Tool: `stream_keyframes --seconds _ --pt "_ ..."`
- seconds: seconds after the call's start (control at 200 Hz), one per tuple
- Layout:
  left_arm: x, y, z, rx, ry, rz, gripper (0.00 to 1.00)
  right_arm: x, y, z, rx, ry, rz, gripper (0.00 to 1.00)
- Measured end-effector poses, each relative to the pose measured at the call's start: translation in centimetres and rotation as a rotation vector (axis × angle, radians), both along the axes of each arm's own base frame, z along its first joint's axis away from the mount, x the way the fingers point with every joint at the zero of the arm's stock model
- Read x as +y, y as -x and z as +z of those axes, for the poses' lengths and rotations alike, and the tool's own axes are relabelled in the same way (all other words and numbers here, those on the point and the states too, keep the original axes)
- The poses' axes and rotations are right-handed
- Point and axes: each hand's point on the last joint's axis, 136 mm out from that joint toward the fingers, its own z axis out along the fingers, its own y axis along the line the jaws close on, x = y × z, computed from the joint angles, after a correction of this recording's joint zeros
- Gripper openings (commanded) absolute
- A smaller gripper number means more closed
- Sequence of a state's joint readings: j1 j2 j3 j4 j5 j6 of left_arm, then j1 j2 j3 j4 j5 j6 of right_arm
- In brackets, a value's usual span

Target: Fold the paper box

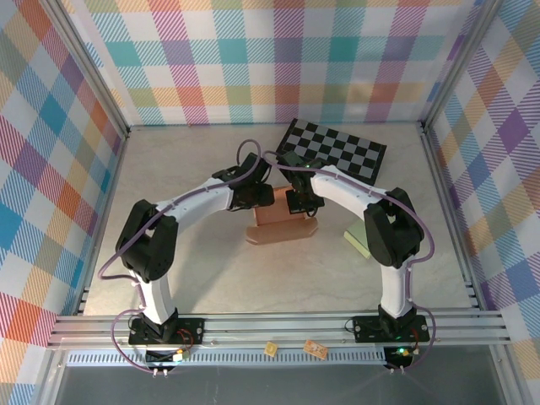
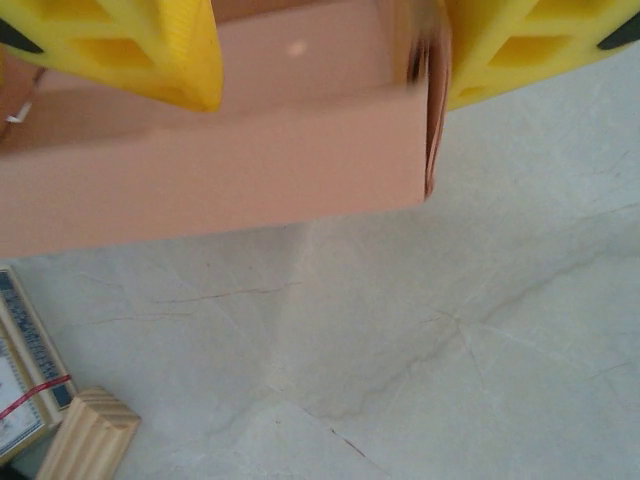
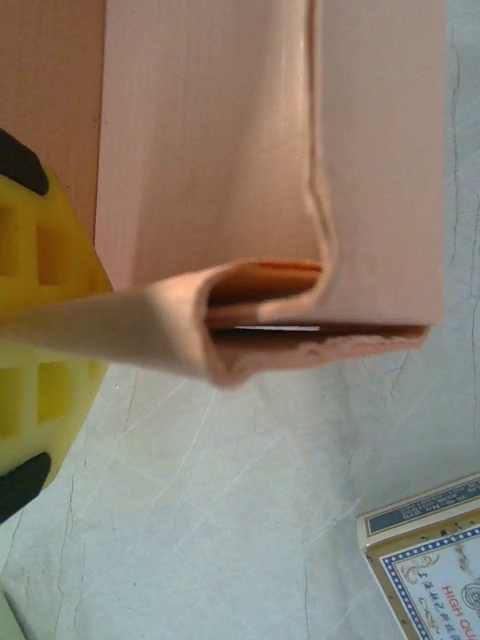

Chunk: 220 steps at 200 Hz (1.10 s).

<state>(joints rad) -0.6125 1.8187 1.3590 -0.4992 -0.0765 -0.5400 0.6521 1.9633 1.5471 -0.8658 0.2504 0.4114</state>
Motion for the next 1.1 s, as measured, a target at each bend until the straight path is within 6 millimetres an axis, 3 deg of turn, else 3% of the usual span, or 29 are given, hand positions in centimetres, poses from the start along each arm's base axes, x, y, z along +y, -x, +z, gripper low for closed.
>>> stream_keyframes --seconds 0.14,0.31,0.495,0.73,1.02,1.1 --pt "0.3 0.8 0.4 0.028 0.011 0.011 0.54 0.1 0.1 0.0 0.005 -0.008 -0.002 0.0" --pt "0.8 2.7 -1.7 0.099 0.004 -0.002 0.54 0.2 0.2 0.0 0.011 -0.017 -0.011 0.0" --pt "1.3 3.4 -2.6 0.125 -0.007 0.008 0.4 0.3 0.3 -0.1 0.016 -0.021 -0.017 0.0" --pt "1.4 3.0 -2.8 0.102 -0.025 0.009 0.32 0.2 0.6 -0.2 0.032 -0.023 -0.023 0.0" --pt "1.8 3.0 -4.2 0.112 -0.073 0.008 0.32 0.3 1.1 -0.6 0.062 -0.033 -0.049 0.0" --pt "1.8 3.1 -4.3 0.11 -0.084 0.003 0.46 0.2 1.2 -0.7 0.07 -0.03 -0.059 0.0"
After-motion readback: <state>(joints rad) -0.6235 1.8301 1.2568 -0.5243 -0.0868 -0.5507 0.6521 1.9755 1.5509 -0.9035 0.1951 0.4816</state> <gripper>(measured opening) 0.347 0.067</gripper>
